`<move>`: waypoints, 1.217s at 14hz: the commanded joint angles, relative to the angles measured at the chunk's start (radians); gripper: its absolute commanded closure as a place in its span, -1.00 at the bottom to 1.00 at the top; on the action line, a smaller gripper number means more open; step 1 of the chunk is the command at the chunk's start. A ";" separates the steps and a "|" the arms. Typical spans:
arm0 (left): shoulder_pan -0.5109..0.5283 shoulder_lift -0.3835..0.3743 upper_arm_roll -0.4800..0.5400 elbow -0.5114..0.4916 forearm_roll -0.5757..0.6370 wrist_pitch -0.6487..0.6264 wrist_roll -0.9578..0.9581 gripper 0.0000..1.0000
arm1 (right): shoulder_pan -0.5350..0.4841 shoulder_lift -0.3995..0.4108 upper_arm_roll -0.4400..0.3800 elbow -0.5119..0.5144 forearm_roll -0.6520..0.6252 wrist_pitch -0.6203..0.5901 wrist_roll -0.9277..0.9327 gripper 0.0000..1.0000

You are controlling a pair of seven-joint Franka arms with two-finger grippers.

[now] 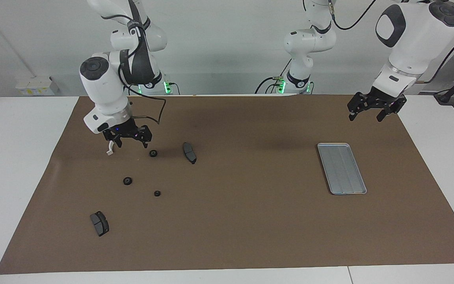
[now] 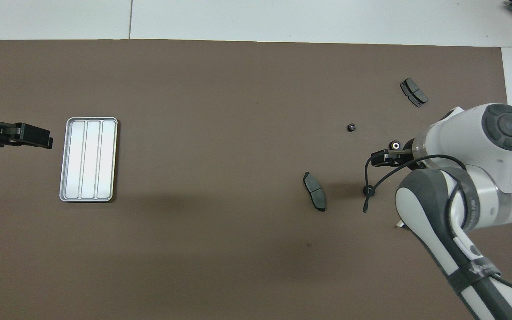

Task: Pick bearing gear from pile to tray
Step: 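Lower the right gripper and grasp the small black bearing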

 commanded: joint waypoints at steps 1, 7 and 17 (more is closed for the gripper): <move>0.003 -0.017 0.002 -0.010 0.004 0.008 -0.005 -1.00 | 0.014 0.010 0.001 -0.127 0.018 0.147 -0.009 -1.00; 0.003 -0.017 0.002 -0.010 0.003 0.008 -0.005 -1.00 | 0.012 0.037 0.001 -0.200 0.018 0.270 -0.019 -1.00; 0.003 -0.017 0.002 -0.010 0.004 0.008 -0.006 -1.00 | 0.031 0.037 0.001 -0.264 0.017 0.301 -0.019 -1.00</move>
